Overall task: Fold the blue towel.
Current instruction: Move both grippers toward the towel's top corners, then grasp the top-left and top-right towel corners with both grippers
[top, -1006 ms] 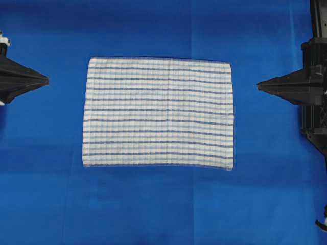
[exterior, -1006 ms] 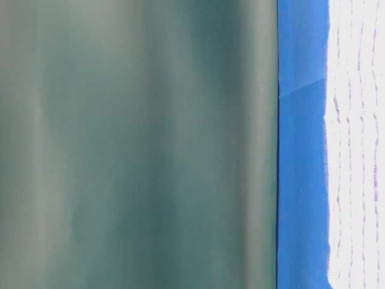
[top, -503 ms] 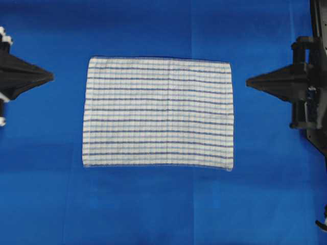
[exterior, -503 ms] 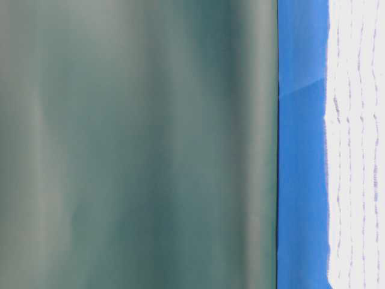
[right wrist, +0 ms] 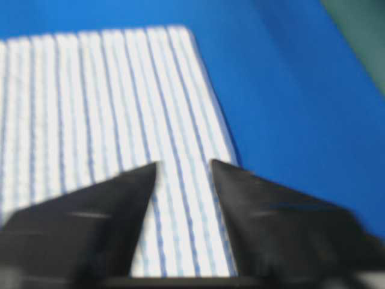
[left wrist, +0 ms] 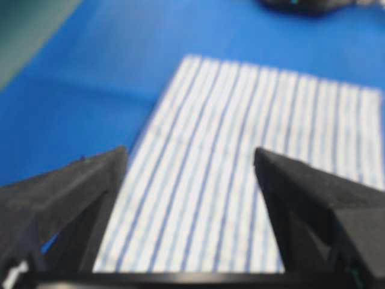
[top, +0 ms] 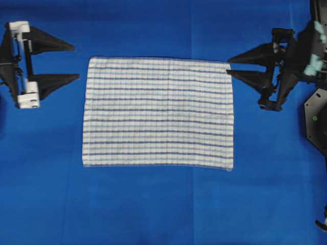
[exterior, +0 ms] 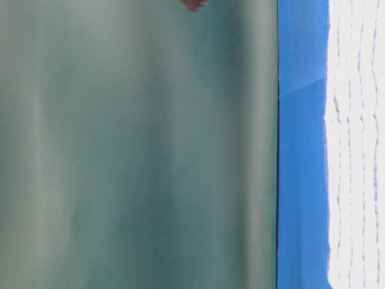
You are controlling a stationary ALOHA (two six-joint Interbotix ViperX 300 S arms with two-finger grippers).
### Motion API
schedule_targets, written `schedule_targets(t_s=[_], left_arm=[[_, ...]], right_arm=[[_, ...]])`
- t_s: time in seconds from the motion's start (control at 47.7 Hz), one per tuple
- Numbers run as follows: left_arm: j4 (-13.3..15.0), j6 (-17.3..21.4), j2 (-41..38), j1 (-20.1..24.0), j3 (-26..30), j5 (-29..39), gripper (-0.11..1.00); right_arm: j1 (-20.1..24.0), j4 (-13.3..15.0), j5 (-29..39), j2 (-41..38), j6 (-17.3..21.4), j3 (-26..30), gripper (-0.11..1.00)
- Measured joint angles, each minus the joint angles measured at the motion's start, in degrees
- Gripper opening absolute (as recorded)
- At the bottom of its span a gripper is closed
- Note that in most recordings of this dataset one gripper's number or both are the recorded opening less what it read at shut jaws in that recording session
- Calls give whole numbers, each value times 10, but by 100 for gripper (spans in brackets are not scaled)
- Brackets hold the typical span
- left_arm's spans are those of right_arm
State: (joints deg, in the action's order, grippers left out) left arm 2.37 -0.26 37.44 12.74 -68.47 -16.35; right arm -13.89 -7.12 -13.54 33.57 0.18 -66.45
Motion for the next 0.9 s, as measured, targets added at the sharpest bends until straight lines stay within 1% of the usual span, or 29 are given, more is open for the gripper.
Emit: schedule_targets(t_s=[0.105, 0.314, 0.587, 0.713, 0.901], left_arm=[[4, -4, -51, 21, 1, -4, 77], [5, -25, -163, 67, 10, -23, 77], [5, -25, -283, 85, 33, -62, 77], [5, -25, -318, 93, 38, -70, 77], [5, -25, -370, 120, 38, -91, 77]], right_arm=[[-11, -11, -6, -37, 0, 1, 86], [-33, -28, -38, -113, 0, 1, 86], [-64, -39, -60, -204, 0, 1, 86], [-69, -46, -79, -245, 0, 1, 86], [-81, -59, -97, -279, 0, -2, 86]])
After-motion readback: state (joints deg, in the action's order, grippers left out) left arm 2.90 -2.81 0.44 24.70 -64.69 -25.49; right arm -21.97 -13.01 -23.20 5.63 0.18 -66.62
